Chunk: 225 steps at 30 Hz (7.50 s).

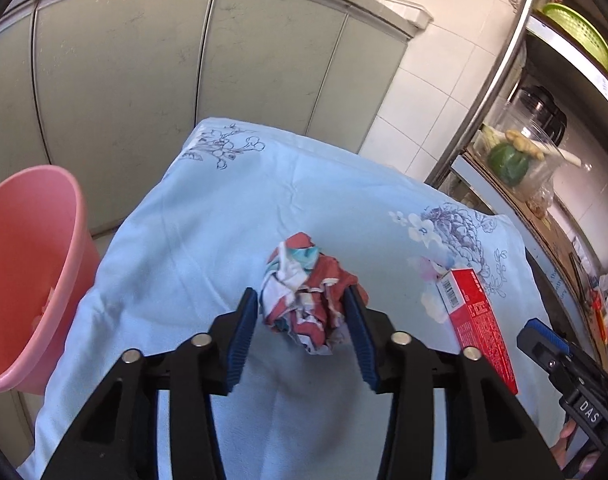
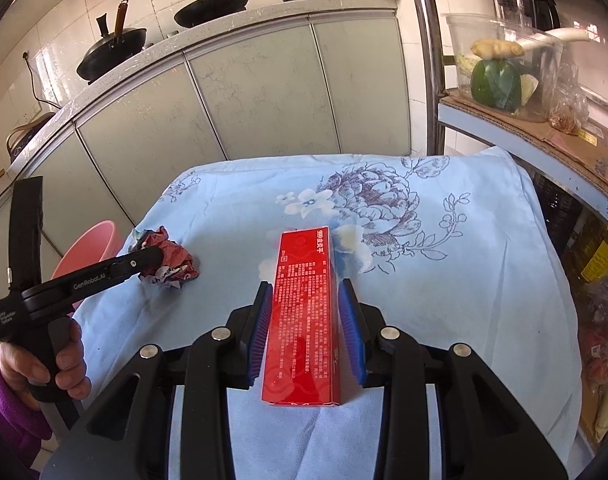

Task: Collect trash
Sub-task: 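Grasp the red box with the right tool while the left tool grasps the crumpled foil wrapper, then lift the foil wrapper and red box and carry both over the pink bucket, then open both tools to drop the foil wrapper and red box into the bucket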

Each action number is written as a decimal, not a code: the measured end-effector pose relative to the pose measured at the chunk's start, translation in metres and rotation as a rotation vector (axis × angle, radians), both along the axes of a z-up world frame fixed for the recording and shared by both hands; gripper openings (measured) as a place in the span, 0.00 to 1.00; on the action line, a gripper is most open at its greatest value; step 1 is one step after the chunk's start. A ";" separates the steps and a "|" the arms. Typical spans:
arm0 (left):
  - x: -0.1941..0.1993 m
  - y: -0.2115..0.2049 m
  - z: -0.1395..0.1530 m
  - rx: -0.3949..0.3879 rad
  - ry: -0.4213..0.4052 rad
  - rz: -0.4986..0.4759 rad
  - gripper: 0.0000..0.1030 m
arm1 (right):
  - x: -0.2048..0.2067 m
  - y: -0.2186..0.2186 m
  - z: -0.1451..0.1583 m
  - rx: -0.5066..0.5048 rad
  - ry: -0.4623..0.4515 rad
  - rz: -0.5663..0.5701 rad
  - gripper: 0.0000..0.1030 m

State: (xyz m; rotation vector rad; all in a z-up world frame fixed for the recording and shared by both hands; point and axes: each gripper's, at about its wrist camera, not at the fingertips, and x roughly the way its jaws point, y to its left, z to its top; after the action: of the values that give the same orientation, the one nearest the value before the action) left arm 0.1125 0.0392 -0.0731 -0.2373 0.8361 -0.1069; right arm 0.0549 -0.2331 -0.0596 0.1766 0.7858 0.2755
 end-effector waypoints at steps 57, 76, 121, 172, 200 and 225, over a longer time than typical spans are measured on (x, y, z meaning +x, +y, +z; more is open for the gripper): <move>-0.086 0.001 0.046 -0.018 -0.110 -0.079 0.25 | -0.009 0.019 -0.011 -0.056 0.031 0.021 0.42; -0.107 0.017 0.058 -0.009 -0.151 -0.032 0.25 | -0.034 0.040 0.031 -0.002 -0.048 0.110 0.42; -0.145 0.157 0.074 -0.001 -0.250 0.333 0.25 | 0.000 0.179 0.080 0.079 -0.090 0.396 0.42; -0.103 0.232 -0.003 0.058 0.043 0.528 0.26 | 0.038 0.367 0.014 -0.133 0.104 0.661 0.42; -0.099 0.224 -0.007 0.061 0.067 0.493 0.44 | 0.044 0.365 0.004 -0.110 0.135 0.661 0.42; -0.110 0.215 0.000 0.075 0.050 0.478 0.45 | 0.020 0.326 0.019 -0.086 0.007 0.646 0.43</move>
State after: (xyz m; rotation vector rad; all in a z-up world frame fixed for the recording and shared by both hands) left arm 0.0027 0.2542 -0.0732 -0.3640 0.8117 0.3788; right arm 0.0753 0.0927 -0.0404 -0.1651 0.8442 0.8492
